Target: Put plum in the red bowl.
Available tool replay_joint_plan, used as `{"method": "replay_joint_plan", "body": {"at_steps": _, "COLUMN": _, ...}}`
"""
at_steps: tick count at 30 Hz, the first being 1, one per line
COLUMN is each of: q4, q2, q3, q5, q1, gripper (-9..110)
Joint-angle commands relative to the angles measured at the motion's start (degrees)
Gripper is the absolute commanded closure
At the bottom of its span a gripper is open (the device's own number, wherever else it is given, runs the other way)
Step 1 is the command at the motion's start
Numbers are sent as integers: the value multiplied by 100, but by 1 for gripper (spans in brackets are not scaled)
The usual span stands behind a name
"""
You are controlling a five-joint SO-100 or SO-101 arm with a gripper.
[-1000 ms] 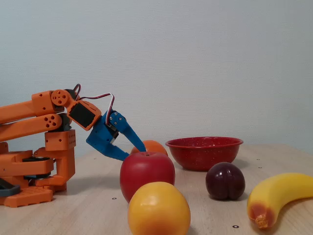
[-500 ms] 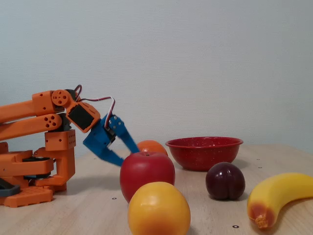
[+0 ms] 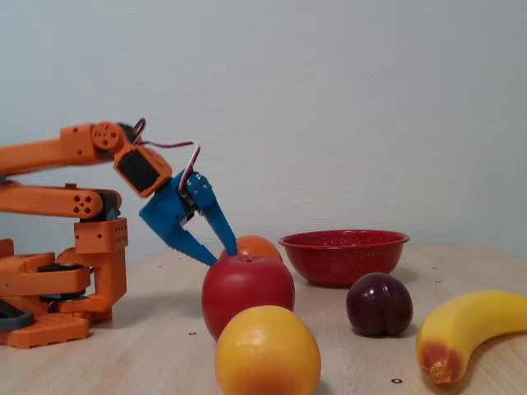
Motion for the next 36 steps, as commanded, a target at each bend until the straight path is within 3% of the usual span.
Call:
{"method": "replay_joint_plan", "body": {"at_steps": 1, "q4": 193, "q2": -272, "q3": -905, "q5": -97, "q1": 53, "gripper": 102}}
{"method": "replay_joint_plan", "body": {"at_steps": 36, "q4": 1494, "q2": -4939, "q3": -5757, "q5": -457, "q1": 334, "gripper": 102}}
